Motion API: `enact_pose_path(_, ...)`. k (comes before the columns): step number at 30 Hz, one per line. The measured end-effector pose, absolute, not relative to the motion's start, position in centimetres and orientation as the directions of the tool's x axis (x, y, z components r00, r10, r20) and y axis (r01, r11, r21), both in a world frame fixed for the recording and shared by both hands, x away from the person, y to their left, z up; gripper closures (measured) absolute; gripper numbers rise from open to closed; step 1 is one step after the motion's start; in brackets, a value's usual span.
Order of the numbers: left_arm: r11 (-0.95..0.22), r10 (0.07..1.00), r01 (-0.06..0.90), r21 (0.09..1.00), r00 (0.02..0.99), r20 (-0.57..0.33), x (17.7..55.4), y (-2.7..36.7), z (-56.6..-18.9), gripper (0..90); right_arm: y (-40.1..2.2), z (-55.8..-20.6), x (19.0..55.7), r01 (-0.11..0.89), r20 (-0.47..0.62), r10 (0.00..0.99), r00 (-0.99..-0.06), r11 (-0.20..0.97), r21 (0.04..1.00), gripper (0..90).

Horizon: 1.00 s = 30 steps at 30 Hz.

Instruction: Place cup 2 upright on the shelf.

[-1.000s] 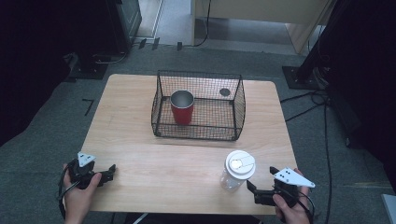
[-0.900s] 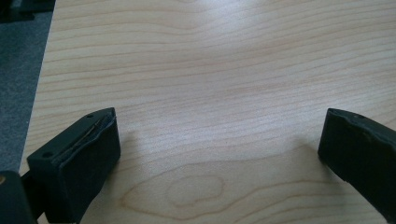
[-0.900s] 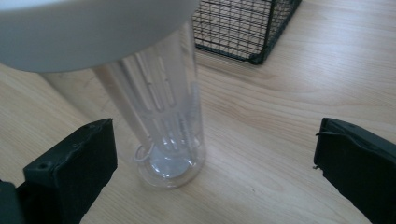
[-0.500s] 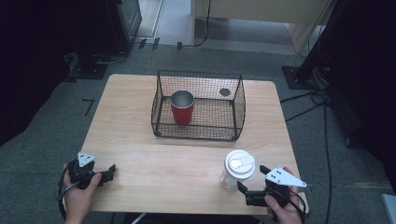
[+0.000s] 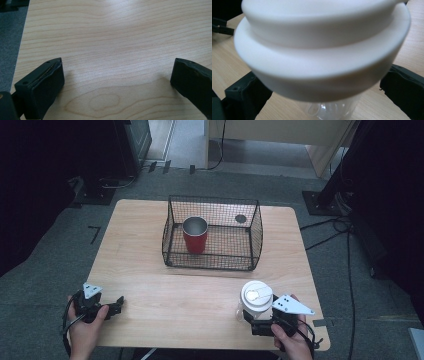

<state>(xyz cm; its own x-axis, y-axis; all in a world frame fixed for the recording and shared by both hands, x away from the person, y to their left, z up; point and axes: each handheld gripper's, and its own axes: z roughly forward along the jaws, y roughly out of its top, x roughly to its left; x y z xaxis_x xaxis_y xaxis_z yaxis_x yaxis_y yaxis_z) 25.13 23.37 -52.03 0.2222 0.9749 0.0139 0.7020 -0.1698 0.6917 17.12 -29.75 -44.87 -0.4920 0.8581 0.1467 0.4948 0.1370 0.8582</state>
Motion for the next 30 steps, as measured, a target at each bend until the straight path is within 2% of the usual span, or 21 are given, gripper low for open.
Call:
enact_pose_path(9,-0.17,0.975,0.702,0.692,0.222,0.014,25.1,23.4,-52.0,0.0,-28.7,-44.8,17.8,0.487,0.157,0.868,-0.472,0.108,0.867,0.0)
enact_pose_path(17,-0.17,0.975,0.702,0.692,0.222,0.014,25.1,23.4,-52.0,0.0,-28.3,-45.1,17.8,0.47,0.14,0.889,-0.436,0.093,0.878,13.7)
enact_pose_path(23,-0.169,0.975,0.702,0.692,0.222,0.014,25.1,23.4,-52.0,0.0,-28.0,-45.0,17.4,0.436,0.08,0.903,-0.423,0.125,0.891,15.8)
enact_pose_path(30,-0.169,0.975,0.702,0.692,0.222,0.014,25.1,23.4,-52.0,0.0,-28.5,-44.5,17.4,0.433,0.102,0.905,-0.413,0.097,0.896,16.2)
